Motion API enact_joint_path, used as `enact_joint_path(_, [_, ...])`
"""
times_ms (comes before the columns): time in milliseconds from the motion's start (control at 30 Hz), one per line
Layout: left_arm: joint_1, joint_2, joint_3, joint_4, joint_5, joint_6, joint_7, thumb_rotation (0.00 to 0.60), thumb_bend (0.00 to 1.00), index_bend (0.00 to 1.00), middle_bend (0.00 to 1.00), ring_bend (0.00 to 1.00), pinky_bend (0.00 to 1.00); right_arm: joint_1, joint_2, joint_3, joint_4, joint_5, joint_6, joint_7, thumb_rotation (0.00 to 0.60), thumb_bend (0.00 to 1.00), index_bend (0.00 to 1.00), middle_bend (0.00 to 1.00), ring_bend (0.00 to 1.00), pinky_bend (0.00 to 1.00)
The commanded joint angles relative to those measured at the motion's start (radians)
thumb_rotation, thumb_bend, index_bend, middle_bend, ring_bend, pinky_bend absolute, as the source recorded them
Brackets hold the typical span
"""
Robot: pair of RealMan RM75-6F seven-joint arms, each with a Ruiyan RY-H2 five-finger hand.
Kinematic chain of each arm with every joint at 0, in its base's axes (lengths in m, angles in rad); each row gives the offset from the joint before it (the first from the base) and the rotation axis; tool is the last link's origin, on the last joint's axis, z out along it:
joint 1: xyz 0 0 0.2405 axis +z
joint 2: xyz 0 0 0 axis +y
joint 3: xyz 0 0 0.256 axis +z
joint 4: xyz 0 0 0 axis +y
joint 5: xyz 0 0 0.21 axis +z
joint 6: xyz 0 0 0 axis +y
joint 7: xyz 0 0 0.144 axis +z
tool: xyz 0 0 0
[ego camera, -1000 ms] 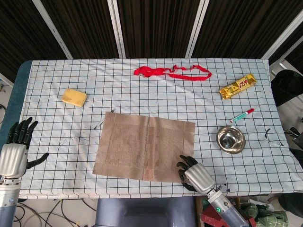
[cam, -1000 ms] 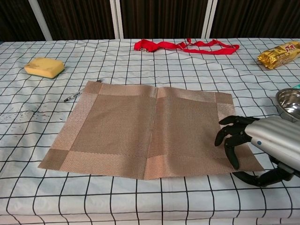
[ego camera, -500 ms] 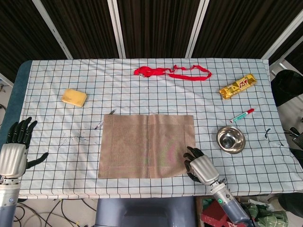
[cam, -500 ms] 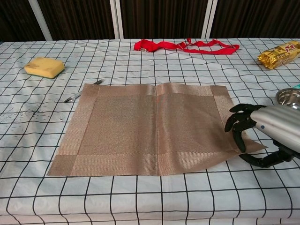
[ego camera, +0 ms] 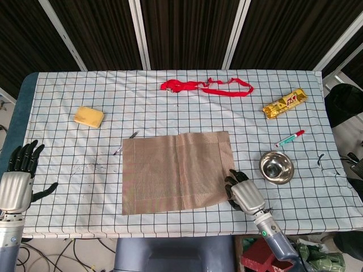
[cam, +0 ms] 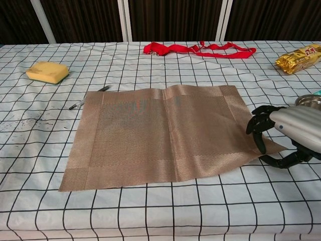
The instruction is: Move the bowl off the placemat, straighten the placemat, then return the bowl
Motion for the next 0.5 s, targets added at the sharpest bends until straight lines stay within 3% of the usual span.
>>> enact_joint_path(33, [0.0, 0.0, 0.0, 0.0, 0.0, 0.0, 0.0, 0.6, 0.04, 0.06, 0.0, 0.0, 0.0, -0.003, -0.002, -0.004, -0.001, -0.004, 0.003, 0.005, 0.6, 0.45, 0.66, 0.29, 0.1, 0.17])
enact_joint_path(500, [0.002, 0.003, 0.001, 0.0, 0.005, 0.004, -0.008, 0.6, 0.04, 0.06, 0.0, 0.0, 0.0, -0.024, -0.009, -0.02, -0.01, -0.023, 0.02, 0.003, 0.6, 0.45, 0.66, 0.29, 0.1, 0.17])
